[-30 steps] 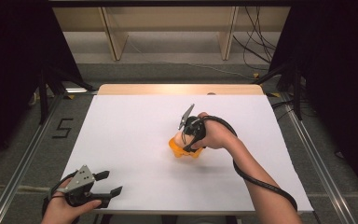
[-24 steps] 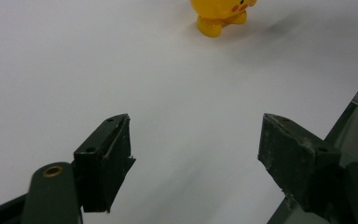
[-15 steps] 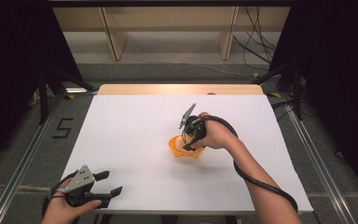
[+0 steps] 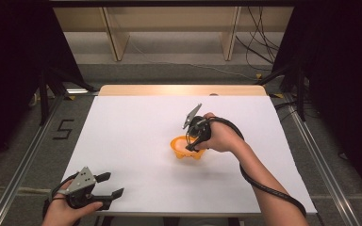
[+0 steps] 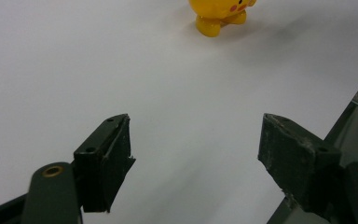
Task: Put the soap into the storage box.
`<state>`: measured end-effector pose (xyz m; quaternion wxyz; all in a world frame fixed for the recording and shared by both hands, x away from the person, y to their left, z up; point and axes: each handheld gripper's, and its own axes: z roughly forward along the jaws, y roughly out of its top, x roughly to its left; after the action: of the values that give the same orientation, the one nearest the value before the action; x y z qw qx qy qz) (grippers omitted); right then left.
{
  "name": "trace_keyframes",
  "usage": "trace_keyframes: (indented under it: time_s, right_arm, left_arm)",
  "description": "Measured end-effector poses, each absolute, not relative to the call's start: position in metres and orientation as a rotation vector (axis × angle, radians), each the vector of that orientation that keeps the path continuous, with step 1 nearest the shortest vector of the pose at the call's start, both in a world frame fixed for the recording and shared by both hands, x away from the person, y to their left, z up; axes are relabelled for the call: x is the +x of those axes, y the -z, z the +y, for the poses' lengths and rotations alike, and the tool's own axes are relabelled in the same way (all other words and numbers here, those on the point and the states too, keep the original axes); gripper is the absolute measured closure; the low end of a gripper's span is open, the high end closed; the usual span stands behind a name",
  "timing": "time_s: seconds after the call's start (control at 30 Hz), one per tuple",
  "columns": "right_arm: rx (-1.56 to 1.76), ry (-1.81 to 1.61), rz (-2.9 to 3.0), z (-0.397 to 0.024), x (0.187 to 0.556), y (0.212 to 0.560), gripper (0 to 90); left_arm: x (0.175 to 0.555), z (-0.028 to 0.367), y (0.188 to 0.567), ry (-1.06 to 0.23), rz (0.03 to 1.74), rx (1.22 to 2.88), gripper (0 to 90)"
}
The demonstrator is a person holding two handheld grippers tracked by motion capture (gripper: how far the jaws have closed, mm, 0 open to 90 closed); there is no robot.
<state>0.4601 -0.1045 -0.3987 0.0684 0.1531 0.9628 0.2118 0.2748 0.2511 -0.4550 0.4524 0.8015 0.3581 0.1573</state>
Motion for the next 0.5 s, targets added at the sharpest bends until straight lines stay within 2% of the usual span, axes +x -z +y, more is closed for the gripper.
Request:
trace_keyframes:
  time_s: [0.5]
  right_arm:
    - [0.665, -0.741, 2.755, -0.142, 0.431, 0.398, 37.9]
  left_arm:
    - [0.275, 0.25, 0.456, -0.386, 0.892, 1.97, 25.0]
